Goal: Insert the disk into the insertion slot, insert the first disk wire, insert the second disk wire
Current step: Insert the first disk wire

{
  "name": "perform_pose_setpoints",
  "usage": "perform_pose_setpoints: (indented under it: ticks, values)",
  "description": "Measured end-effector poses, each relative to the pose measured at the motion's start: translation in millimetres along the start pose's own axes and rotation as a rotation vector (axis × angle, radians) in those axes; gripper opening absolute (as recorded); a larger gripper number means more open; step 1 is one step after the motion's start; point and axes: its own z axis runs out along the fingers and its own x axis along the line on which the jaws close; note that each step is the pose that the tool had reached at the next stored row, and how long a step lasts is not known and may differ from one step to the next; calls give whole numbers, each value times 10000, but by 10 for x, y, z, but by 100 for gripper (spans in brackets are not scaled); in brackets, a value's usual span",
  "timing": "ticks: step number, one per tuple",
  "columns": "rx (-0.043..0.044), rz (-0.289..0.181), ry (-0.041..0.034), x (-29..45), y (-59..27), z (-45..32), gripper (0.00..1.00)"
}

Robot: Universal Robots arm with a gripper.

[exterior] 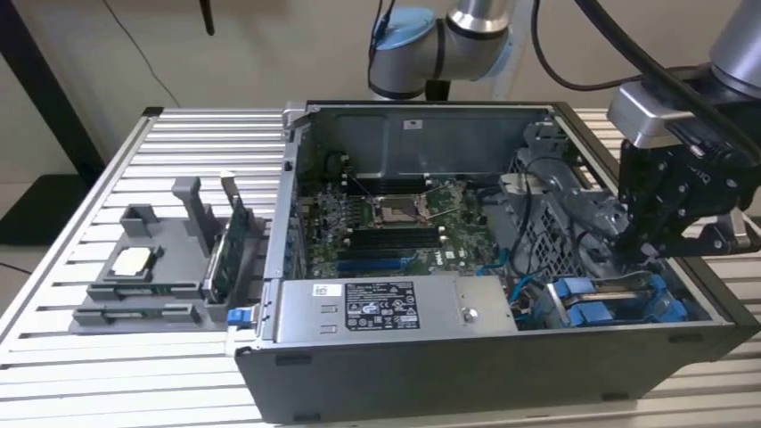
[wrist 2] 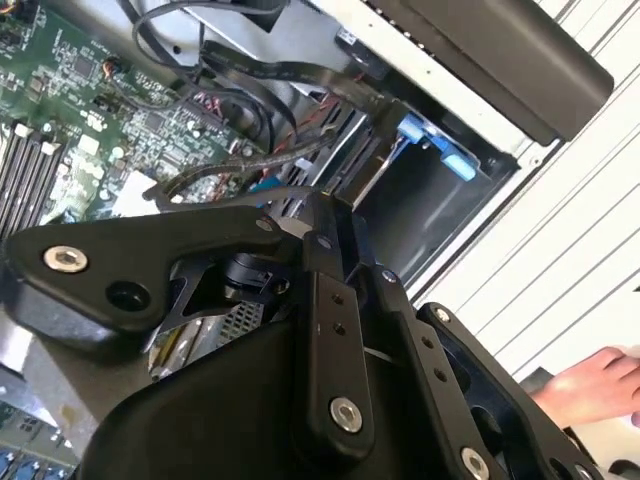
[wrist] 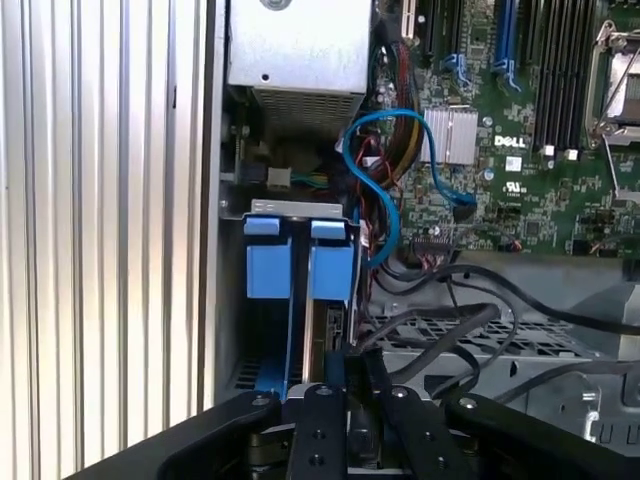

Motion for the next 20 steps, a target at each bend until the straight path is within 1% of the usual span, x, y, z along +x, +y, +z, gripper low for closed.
perform_pose_setpoints:
  ticks: [9,12,20]
  values:
    - [0,0,-11,16,-151,70,19]
    - [0,2,-8,17,-156,84,19]
    - [0,1,-11,17,-157,86,19]
